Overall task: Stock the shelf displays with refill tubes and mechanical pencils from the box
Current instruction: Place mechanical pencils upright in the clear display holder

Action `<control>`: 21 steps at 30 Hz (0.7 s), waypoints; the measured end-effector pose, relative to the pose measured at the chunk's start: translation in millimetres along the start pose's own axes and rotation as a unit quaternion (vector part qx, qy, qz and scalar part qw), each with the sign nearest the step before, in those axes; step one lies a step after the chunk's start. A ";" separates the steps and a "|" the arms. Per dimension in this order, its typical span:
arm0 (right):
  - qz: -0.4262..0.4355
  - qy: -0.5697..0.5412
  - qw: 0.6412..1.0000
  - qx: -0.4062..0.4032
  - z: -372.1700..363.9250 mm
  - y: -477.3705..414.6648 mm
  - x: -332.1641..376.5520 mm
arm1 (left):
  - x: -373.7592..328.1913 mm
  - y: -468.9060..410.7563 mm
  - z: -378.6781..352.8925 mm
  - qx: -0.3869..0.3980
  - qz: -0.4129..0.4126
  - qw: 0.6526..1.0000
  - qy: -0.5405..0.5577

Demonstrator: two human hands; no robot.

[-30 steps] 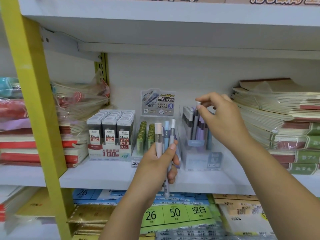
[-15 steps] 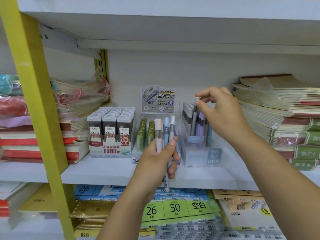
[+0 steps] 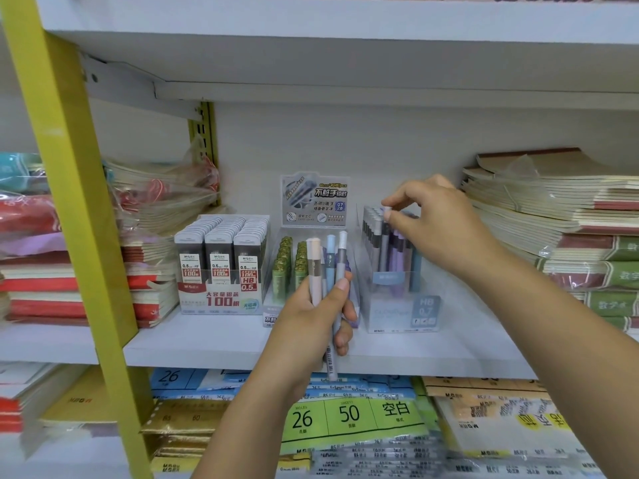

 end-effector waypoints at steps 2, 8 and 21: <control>0.016 0.053 0.998 0.031 -5.0 -1.5 -2.8 | 0.4 0.3 0.3 0.001 0.001 1.000 -0.004; -0.041 0.003 0.999 0.012 -5.1 4.6 -14.3 | -3.8 4.4 -1.7 0.018 0.007 0.999 -0.037; -0.145 -0.448 0.882 0.011 3.0 38.2 26.1 | -32.7 4.1 -18.2 0.102 -0.010 0.991 -0.084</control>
Point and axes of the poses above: each hand's wrist, its own y-axis away from the middle knuckle, its own z-axis out of the back of the hand, x = y × z, the point moved 3 cm from there along -y, towards the middle knuckle, and after that the axes turned 2 degrees about z, right-handed, at the moved point
